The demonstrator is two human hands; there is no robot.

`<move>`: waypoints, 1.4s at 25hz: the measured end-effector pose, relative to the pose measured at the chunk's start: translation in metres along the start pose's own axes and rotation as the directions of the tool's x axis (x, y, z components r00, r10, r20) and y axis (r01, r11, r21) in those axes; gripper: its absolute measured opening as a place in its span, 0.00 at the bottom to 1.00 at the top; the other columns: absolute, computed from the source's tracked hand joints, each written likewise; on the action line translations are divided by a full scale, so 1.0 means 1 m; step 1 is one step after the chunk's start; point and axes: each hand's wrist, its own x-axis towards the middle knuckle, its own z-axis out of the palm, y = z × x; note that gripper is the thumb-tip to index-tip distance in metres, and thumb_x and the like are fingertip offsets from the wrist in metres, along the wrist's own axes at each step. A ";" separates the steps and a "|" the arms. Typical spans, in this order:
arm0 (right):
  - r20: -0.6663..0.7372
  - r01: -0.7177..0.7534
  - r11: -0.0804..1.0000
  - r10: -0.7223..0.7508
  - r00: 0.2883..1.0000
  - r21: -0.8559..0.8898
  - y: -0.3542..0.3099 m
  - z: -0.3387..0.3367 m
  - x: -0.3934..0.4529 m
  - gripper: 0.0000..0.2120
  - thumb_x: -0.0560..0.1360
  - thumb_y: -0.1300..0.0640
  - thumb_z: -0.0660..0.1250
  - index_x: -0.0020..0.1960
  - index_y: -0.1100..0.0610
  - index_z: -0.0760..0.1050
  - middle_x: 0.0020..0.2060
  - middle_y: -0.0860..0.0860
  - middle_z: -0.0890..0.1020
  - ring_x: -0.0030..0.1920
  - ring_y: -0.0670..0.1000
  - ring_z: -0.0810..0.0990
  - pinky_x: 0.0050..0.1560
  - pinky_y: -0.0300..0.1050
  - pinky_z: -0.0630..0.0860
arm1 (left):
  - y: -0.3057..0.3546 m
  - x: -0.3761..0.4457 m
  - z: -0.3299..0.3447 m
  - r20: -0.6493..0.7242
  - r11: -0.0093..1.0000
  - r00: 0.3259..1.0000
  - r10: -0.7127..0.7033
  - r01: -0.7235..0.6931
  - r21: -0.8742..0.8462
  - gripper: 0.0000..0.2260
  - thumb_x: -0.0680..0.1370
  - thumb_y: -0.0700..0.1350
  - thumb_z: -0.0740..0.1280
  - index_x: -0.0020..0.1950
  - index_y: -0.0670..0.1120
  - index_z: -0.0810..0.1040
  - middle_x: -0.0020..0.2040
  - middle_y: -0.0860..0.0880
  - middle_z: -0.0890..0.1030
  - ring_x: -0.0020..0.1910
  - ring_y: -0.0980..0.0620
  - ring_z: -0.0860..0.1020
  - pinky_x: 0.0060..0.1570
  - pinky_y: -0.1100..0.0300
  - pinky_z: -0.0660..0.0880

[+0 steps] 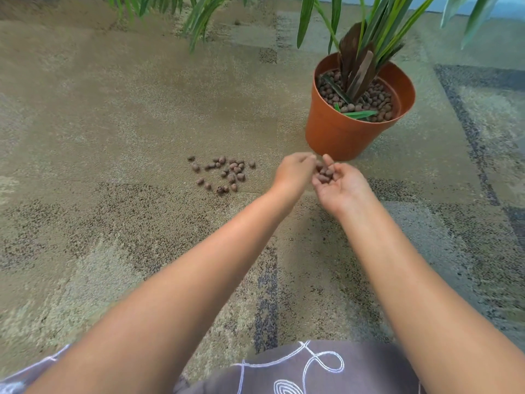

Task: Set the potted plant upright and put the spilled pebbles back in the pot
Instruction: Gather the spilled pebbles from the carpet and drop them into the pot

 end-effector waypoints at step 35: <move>0.254 -0.085 0.979 0.131 0.958 -0.185 0.026 -0.033 0.019 0.15 0.79 0.49 0.59 0.54 0.62 0.72 0.46 0.59 0.83 0.49 0.55 0.83 0.46 0.46 0.81 | -0.093 0.051 -0.176 -0.379 0.617 0.829 0.412 0.053 0.785 0.09 0.77 0.37 0.61 0.55 0.42 0.78 0.56 0.43 0.79 0.48 0.48 0.74 0.50 0.59 0.69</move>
